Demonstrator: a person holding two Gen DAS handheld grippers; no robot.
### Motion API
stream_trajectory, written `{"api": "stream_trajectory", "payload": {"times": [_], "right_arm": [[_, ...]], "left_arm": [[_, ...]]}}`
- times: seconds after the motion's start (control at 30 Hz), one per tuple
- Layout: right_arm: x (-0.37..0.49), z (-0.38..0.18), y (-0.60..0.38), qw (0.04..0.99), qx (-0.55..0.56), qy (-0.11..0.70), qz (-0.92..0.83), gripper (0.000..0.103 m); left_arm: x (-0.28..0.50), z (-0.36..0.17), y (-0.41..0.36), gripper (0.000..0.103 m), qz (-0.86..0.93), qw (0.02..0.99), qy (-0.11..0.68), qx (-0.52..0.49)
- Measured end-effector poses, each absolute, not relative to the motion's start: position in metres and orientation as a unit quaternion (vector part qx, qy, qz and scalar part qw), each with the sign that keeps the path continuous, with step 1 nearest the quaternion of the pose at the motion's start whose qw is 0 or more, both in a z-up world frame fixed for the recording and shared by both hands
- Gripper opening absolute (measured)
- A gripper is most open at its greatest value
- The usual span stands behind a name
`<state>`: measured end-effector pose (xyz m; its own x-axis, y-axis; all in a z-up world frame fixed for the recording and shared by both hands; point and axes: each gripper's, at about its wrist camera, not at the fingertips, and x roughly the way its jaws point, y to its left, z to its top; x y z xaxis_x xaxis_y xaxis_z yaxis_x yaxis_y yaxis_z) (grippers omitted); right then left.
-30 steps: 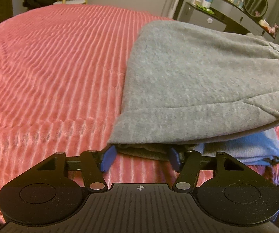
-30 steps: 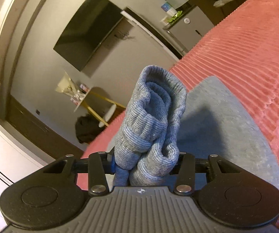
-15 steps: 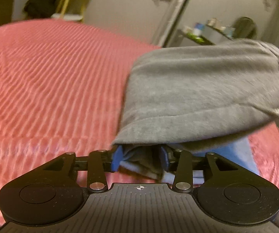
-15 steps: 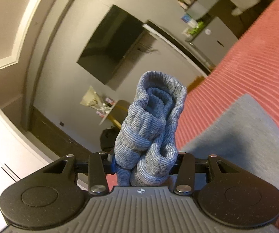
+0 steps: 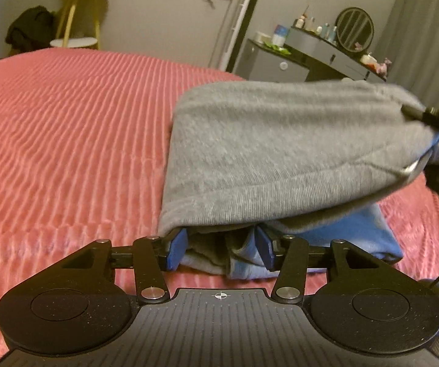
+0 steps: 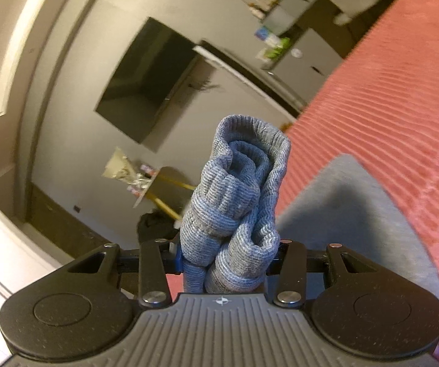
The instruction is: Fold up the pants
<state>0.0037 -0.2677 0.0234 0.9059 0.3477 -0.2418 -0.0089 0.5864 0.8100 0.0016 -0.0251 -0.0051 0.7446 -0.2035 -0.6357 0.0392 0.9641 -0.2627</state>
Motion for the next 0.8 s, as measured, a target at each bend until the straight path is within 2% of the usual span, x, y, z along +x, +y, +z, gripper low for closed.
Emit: {"api": "stream_trajectory", "payload": {"times": [0.27,0.4,0.57,0.7,0.8], "right_arm": [[0.007,-0.007,-0.288,0.863,0.452,0.217,0.060,0.043],[0.005,-0.011,-0.288,0.878,0.421,0.221,0.052,0.043],[0.010,-0.020,-0.298,0.874,0.398,0.275,-0.035,0.059],[-0.003,-0.013,-0.307,0.885,0.391,0.244,-0.058,0.060],[-0.006,-0.010,-0.301,0.891,0.388,0.231,-0.047,0.060]], "left_arm": [[0.001,0.000,-0.028,0.053,-0.083,0.931,0.335,-0.118],[0.003,0.001,-0.026,0.053,-0.085,0.930,0.336,-0.123],[-0.001,0.006,-0.008,0.055,-0.093,0.926,0.321,-0.179],[-0.001,0.008,0.006,0.056,-0.089,0.918,0.310,-0.231],[0.000,0.011,0.014,0.060,-0.070,0.920,0.292,-0.253]]}}
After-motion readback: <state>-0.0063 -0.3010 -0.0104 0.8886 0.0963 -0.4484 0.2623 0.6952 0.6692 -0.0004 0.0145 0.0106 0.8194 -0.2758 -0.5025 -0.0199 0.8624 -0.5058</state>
